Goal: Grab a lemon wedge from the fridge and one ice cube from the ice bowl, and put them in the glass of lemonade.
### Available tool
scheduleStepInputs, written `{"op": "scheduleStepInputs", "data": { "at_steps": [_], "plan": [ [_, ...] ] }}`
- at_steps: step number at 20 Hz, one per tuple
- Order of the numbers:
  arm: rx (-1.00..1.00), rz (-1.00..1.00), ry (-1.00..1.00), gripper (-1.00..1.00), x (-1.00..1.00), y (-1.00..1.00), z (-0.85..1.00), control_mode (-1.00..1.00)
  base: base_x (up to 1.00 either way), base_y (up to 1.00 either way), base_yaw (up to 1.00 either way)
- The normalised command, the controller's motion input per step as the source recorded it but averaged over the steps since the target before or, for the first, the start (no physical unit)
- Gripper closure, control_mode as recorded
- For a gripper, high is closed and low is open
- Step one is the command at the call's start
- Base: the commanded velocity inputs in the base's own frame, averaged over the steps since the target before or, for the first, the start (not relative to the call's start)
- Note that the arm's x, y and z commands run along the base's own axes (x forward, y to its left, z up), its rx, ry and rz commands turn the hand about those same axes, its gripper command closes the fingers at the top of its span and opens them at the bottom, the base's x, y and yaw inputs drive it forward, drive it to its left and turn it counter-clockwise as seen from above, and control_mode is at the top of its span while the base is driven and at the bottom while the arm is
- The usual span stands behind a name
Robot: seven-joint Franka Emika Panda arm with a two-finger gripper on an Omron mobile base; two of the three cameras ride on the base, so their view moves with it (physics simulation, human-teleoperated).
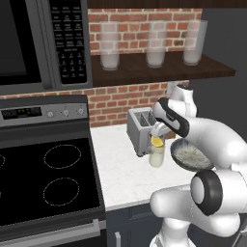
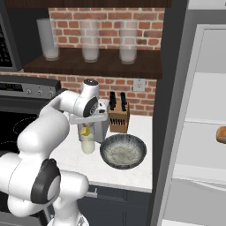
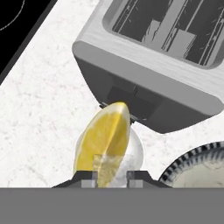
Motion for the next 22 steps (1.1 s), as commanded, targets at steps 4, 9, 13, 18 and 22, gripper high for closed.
{"op": "scheduleStepInputs", "data": {
  "at_steps": [4,9,13,18,22],
  "plan": [
    [0.00,0.00,0.01,1.00,0.06,-0.06,0.02,-1.00,0.00,0.00,0.00],
    [0.03,0.00,0.00,1.00,0.00,-0.06,0.02,-1.00,0.00,0.00,0.00],
    [0.00,0.00,0.01,1.00,0.00,0.00,0.00,-1.00,0.00,0.00,0.00],
    [0.00,0.00,0.07,1.00,0.13,0.00,0.00,-1.00,0.00,0.00,0.00],
    [0.00,-0.03,0.02,1.00,0.05,0.00,0.00,-1.00,0.00,0.00,0.00]
  ]
}}
